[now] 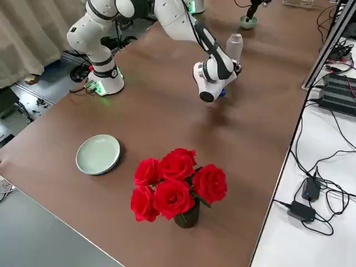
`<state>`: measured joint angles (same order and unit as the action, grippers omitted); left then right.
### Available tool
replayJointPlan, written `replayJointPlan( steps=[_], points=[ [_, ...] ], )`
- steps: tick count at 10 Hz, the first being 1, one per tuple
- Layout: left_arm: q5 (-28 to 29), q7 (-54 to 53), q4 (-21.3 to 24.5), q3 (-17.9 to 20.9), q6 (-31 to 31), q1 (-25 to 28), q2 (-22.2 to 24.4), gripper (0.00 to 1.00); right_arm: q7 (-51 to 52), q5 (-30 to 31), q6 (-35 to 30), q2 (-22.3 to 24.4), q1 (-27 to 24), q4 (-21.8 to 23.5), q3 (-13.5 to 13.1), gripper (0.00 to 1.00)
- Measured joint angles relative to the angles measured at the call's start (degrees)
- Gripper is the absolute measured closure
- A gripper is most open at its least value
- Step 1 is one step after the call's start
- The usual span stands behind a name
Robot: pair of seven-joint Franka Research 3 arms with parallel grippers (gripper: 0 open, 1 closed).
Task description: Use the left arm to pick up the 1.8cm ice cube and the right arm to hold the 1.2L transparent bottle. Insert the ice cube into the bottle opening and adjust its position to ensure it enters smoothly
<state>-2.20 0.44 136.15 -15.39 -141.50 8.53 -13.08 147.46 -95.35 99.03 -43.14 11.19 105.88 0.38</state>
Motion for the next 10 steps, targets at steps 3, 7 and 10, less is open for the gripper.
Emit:
replayJointPlan(
  steps=[3, 7, 10],
  points=[
    [0.0, 0.0, 0.0, 0.0, 0.0, 0.0, 0.0, 0.71, 2.3, -3.0, -0.1, -1.8, 1.6, -0.3, 0.1, 0.00],
    [0.0, 0.0, -0.5, 0.0, 0.0, 0.0, 0.9, 0.78, 2.9, -4.0, -0.2, -2.7, 2.3, -0.9, 0.1, 0.00],
    [0.0, 0.0, -4.0, -0.2, 4.3, 0.0, 3.7, 0.78, 3.2, -4.2, -0.4, -3.0, 2.7, -1.2, 0.2, 0.00]
  ],
)
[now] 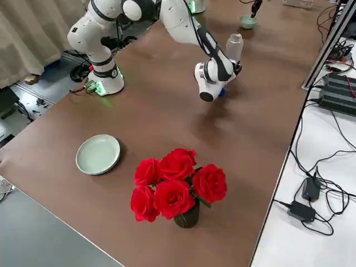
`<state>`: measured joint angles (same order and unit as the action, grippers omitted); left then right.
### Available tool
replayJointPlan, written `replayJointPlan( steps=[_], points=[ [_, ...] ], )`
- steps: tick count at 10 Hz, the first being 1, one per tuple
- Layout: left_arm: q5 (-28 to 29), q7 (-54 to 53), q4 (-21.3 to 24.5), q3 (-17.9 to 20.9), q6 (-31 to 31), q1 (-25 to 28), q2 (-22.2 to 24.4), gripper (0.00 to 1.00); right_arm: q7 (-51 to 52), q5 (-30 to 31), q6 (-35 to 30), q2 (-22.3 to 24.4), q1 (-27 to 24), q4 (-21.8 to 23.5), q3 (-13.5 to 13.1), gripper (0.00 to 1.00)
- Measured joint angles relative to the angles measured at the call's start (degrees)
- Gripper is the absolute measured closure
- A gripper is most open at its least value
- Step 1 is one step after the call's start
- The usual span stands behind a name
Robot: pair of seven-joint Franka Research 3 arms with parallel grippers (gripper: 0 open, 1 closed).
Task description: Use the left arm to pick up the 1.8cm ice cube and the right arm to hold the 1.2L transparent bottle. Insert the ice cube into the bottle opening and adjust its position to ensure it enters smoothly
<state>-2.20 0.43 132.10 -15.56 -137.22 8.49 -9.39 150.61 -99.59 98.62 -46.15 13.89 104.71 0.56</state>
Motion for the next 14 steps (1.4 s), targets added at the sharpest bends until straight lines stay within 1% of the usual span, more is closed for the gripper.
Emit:
replayJointPlan(
  steps=[2, 4, 6, 8, 10, 12, 14],
  points=[
    [0.0, 1.2, -7.2, -0.2, 7.6, -0.4, 0.6, 0.78, 0.6, -0.2, -0.4, 0.0, 0.1, -0.1, 0.4, 0.00],
    [0.0, 4.2, -13.6, -0.3, 12.0, -2.5, 0.6, 0.78, 1.0, -0.3, -0.5, -0.2, 0.1, -0.2, 0.5, 0.00],
    [0.0, 10.2, -19.3, -0.5, 15.4, -6.4, 0.5, 0.78, 1.3, -0.4, -0.5, -0.5, 0.1, -0.6, 0.5, 0.00],
    [0.0, 17.8, -24.5, -0.6, 20.0, -11.8, 0.1, 0.78, 1.5, -0.4, -0.5, -0.7, 0.1, -0.8, 0.5, 0.00],
    [0.0, 26.2, -29.8, -0.7, 23.0, -17.9, -0.8, 0.78, 1.6, -0.4, -0.5, -0.7, 0.1, -0.8, 0.5, 0.00],
    [-0.1, 33.8, -36.0, -0.7, 26.3, -23.8, -3.1, 0.78, 1.6, -0.4, -0.5, -0.8, 0.1, -0.9, 0.5, 0.00],
    [-0.1, 40.9, -42.5, -0.7, 28.0, -29.9, -6.4, 0.78, 1.7, -0.4, -0.5, -0.8, 0.1, -1.2, 0.5, 0.00]
  ],
)
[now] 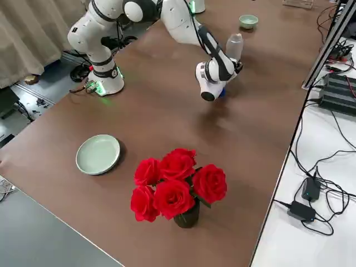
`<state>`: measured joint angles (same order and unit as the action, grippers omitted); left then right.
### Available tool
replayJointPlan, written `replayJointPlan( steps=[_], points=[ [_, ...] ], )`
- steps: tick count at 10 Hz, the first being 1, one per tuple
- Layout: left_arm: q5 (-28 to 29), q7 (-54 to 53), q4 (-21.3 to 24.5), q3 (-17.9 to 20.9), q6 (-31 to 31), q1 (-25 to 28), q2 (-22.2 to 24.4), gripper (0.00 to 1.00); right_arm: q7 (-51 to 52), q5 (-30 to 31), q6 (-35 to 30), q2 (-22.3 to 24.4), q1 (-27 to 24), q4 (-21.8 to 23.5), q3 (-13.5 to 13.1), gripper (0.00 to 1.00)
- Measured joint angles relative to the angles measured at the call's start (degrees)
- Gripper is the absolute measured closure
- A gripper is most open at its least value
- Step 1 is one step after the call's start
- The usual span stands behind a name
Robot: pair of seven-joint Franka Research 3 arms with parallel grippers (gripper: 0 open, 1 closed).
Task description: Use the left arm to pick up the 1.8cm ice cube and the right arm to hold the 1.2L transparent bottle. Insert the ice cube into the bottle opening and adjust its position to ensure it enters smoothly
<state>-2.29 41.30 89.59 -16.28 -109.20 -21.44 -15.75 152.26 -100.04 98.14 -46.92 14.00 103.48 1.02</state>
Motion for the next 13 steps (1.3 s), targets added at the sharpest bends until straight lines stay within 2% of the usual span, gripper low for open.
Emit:
replayJointPlan(
  steps=[2, 4, 5, 7, 8, 11, 13],
  points=[
    [0.0, 6.5, -7.6, 0.2, 1.4, -4.9, -4.1, 0.78, 0.0, 0.0, 0.0, 0.0, 0.0, -0.1, 0.0, 0.00],
    [0.0, 11.2, -14.3, 2.3, 1.9, -10.7, -9.8, 0.78, 0.2, 0.0, 0.0, 0.0, 0.0, -0.1, 0.0, 0.00],
    [0.0, 13.1, -17.1, 5.4, 1.7, -15.1, -12.7, 0.78, 0.2, 0.0, 0.0, 0.0, 0.0, -0.2, 0.0, 0.00],
    [0.0, 16.6, -21.6, 17.0, 0.0, -26.8, -17.3, 0.78, 0.3, 0.0, 0.0, 0.0, 0.0, -0.3, 0.0, 0.00],
    [0.0, 17.9, -23.6, 20.2, -0.7, -30.5, -19.0, 0.78, 0.3, 0.0, 0.0, 0.0, 0.0, -0.4, 0.0, 0.00],
    [0.0, 20.1, -29.8, 21.0, -3.5, -31.7, -23.2, 0.78, 0.3, 0.0, 0.0, -0.1, 0.0, -0.5, 0.0, 0.00],
    [0.0, 20.8, -31.0, 21.1, -6.2, -31.5, -24.4, 0.78, 0.3, 0.0, 0.0, -0.1, 0.0, -0.8, -0.1, 0.00]
  ],
)
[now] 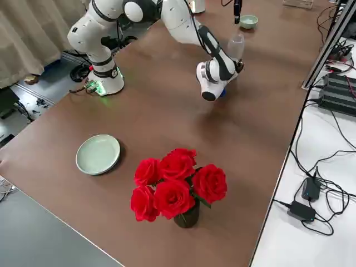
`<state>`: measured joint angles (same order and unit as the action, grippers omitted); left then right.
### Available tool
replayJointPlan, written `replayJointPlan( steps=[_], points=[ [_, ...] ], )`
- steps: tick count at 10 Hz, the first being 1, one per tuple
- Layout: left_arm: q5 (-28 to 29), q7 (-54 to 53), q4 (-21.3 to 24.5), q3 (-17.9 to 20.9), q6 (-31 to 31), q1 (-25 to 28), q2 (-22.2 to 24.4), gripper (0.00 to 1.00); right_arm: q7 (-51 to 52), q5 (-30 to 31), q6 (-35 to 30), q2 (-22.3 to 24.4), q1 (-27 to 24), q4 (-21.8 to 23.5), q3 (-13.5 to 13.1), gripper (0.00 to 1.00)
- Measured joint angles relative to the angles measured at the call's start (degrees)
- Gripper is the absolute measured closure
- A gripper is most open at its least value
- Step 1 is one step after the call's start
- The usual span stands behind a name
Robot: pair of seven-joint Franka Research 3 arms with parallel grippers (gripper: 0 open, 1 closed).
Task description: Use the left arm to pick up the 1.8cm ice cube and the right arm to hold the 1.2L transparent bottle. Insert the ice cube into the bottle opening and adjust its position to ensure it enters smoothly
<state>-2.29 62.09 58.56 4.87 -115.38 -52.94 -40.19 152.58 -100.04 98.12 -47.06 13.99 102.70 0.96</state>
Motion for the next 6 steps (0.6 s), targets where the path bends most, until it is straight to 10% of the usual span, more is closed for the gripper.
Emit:
replayJointPlan(
  steps=[6],
  points=[
    [0.0, 0.1, -0.1, 0.8, -3.7, 0.1, -2.2, 0.78, 0.0, 0.0, 0.0, -0.1, 0.0, -0.1, 0.0, 0.00]
  ],
)
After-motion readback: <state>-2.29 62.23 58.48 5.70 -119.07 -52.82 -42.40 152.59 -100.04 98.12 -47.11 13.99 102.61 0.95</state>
